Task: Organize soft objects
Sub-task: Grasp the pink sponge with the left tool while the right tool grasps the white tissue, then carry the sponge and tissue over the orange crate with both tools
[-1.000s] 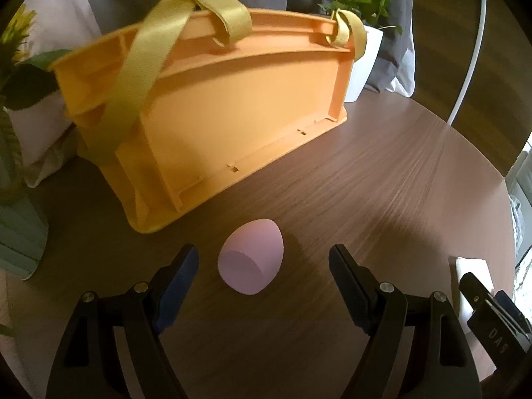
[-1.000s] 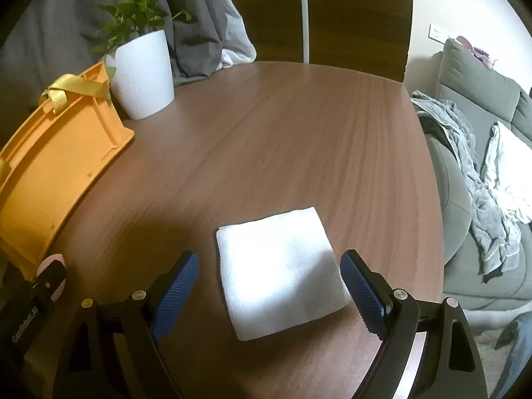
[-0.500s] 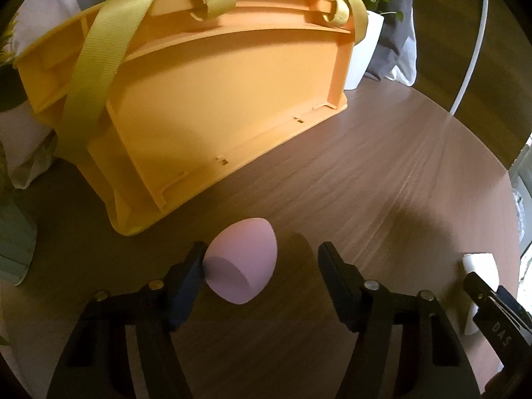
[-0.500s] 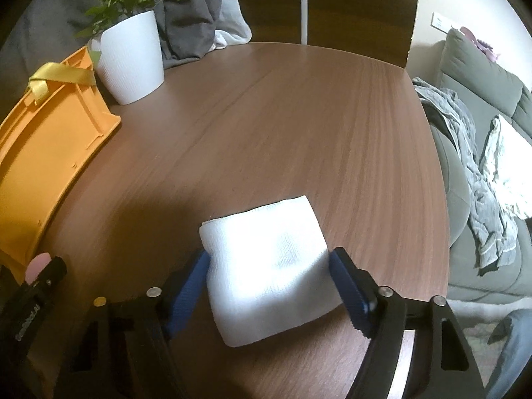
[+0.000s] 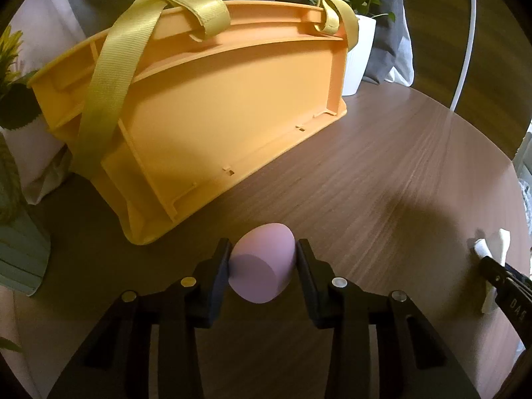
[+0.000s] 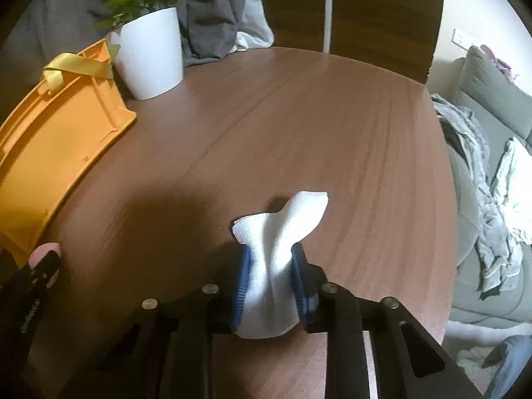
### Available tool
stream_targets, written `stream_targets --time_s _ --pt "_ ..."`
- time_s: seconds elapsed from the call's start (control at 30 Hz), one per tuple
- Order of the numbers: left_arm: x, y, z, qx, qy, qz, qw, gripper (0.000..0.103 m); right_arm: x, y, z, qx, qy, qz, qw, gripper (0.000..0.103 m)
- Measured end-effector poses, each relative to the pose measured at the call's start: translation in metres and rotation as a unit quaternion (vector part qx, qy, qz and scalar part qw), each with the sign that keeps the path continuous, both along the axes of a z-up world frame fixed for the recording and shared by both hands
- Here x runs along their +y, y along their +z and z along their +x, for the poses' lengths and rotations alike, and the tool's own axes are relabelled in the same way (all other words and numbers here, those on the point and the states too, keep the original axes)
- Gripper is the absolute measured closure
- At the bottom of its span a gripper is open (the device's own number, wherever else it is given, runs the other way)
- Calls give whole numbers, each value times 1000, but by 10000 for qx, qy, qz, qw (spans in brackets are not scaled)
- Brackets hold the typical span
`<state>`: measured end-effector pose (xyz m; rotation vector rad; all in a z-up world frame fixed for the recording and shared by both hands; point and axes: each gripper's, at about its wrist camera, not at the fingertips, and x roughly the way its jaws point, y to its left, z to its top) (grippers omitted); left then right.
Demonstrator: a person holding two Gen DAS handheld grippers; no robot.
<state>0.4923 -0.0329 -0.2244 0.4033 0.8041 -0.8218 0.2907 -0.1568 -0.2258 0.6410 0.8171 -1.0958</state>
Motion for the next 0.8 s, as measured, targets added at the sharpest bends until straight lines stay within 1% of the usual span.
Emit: stream_targets --time_s 0.1,0.33,0.57,0.67,0.8 --pt "1 2 2 226 -51 -89 9997 65 5 4 5 -90 164 19 9998 83" --pt "5 16 -8 344 -100 -196 9992 65 10 14 9 -350 490 68 9982 83" --pt "13 35 -23 320 -60 -269 9991 65 12 24 2 -549 816 172 9950 83" --pt "16 46 -32 352 -16 -314 9989 65 18 35 1 -645 1040 119 9924 83" --pt "21 59 -42 297 113 -395 9987 65 24 50 2 -778 1358 17 9877 83"
